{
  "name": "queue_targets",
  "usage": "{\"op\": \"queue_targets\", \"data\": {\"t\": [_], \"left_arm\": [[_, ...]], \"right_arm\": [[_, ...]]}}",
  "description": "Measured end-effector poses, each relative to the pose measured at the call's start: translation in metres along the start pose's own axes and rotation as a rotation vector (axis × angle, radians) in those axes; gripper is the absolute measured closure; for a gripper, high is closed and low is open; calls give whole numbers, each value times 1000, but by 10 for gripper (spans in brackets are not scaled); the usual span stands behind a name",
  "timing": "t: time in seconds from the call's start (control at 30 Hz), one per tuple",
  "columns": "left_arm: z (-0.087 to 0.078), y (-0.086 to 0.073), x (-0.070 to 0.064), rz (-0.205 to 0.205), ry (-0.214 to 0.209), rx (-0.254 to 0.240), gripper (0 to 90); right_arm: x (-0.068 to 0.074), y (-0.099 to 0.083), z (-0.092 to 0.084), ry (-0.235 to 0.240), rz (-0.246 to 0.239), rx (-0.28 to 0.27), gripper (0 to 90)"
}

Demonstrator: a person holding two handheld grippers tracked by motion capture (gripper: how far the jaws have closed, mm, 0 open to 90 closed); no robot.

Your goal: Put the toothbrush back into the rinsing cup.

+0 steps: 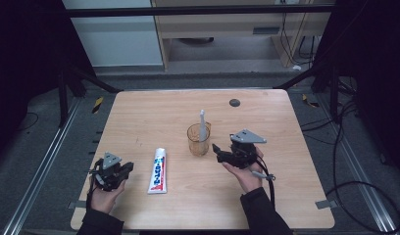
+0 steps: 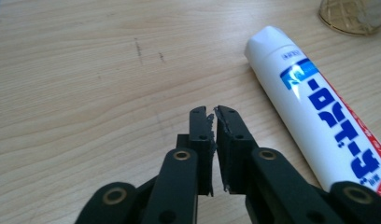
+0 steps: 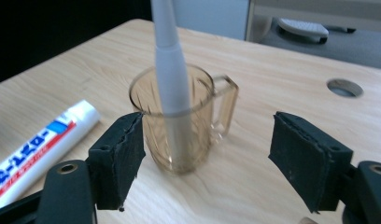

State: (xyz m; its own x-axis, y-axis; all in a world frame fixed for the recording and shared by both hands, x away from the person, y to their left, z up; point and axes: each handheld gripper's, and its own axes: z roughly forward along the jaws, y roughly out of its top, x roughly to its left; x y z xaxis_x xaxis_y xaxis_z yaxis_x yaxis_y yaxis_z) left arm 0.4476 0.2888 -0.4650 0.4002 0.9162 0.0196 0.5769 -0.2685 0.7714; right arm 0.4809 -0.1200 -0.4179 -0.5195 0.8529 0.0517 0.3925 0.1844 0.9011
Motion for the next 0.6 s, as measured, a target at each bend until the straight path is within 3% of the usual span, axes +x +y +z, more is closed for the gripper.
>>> {"op": "queue_targets", "data": {"t": [0.1, 0.2, 0.6], "left_arm": [[1, 0, -6, 23, -21, 19, 883], [4, -1, -14, 56, -51, 62, 894], [13, -9, -39, 149, -144, 155, 897]], "right_arm": [[-6, -5, -8, -12, -7, 14, 262], [-21, -18, -23, -30, -6, 34, 248], [-57, -53, -49, -94, 11, 79, 205]]}}
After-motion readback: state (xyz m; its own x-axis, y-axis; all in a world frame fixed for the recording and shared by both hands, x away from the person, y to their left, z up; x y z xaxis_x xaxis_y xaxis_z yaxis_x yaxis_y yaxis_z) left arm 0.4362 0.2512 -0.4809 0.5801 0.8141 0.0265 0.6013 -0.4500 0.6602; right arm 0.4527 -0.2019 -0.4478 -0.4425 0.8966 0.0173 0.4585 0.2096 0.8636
